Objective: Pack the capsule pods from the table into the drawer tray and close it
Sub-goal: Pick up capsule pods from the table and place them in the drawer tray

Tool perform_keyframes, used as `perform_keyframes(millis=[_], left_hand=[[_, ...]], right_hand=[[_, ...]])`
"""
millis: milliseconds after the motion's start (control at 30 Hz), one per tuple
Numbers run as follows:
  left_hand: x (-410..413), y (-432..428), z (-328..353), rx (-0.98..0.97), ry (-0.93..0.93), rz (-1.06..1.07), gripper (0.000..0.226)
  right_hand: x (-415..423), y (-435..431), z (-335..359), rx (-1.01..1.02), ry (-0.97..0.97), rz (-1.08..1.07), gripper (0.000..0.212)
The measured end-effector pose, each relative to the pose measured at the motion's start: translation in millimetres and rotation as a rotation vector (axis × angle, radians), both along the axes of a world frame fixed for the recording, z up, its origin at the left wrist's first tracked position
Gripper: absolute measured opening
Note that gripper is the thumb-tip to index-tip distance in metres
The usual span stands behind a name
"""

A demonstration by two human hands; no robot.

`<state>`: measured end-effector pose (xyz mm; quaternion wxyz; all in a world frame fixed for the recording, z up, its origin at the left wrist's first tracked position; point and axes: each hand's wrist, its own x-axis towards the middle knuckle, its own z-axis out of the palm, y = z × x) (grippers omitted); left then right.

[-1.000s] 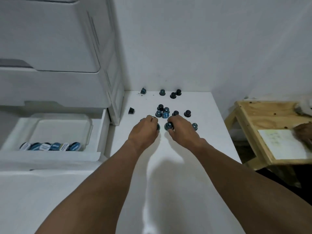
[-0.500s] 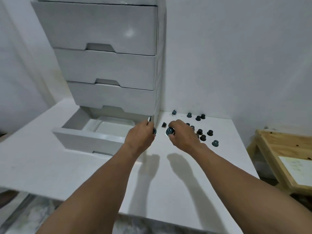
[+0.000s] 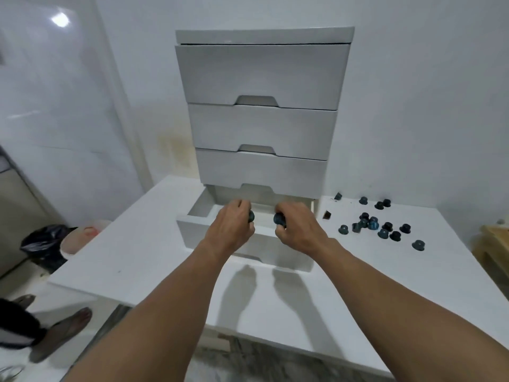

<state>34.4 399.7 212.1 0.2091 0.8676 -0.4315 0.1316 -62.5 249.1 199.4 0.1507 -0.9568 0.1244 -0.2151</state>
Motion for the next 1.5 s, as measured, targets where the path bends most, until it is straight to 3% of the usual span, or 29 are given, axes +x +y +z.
perform_keyframes(millis=[200,333,533,700,900,1067,1233,1500], left_hand=[[44,54,-2,0.004,-0.06,-0.07,0.014],[65,71,-4,0.004,-0.037,-0.078,0.023],[97,71,-12,-0.009,0.021,-0.103,0.016],[137,56,-16,0.01,0.065,-0.083,0.028],[197,20,-15,0.027,0.06,-0.058,0.023],[233,-16,-28,0.064,0.036,-0.125,0.037],[250,-41,-53,0.123,0.133,-0.181,0.044],[283,-76,-96,0.156,0.293,-0.232,0.036]], right_hand=[[36,54,-5,-0.07,0.001,-0.035,0.004],[55,69,-7,-0.032,0.042,-0.068,0.031],[91,70,-9,-0.007,0.127,-0.081,0.034],[132,54,-9,0.027,0.121,-0.087,0.039],[188,13,-9,0.008,0.137,-0.104,0.02],[219,-21,-26,0.007,0.176,-0.085,0.029],[230,-39,-54,0.121,0.253,-0.105,0.041],[243,-58,-90,0.229,0.359,-0.2,0.045]])
